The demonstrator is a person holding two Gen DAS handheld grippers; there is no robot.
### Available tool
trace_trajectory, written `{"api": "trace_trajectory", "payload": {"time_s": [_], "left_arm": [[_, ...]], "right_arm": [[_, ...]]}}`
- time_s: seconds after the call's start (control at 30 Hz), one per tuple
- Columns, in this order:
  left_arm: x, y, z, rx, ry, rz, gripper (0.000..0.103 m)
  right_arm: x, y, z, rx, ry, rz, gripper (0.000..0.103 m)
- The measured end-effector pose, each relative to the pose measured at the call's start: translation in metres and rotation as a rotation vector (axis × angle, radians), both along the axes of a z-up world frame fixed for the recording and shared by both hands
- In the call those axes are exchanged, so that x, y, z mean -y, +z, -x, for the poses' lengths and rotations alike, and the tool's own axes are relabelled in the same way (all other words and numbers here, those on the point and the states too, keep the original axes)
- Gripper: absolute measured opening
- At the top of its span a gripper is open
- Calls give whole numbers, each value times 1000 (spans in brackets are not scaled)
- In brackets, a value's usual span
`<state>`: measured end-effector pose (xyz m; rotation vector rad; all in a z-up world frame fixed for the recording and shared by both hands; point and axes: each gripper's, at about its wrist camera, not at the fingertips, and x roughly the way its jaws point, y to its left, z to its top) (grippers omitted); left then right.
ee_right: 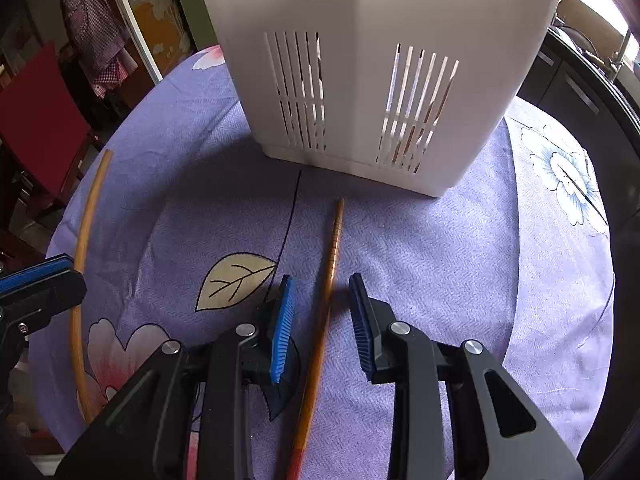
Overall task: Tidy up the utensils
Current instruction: 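Close the left tool on a chopstick while the right tool grasps the last chopstick, then lift both chopsticks and carry them above the white caddy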
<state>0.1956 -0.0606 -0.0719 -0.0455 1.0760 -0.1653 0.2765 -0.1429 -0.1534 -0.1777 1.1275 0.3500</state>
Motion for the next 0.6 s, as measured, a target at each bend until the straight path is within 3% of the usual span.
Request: {"api": "trace_trajectory", "payload": {"time_s": [0.07,0.2,0.37,0.6], "left_arm": [[-1,0,1,4,0,0,6],[-4,1,4,10,-1,5,6],[-6,9,9,27,-2,10,6],[-8,30,23,81,-12,5,6]], "right_arm": [[-5,0,0,6,9,19,25],[-11,0,-2,-15,23,-5,7],[-4,5,0,-3,5,-43,7],[25,66,39,139,-10,-141,7]]}}
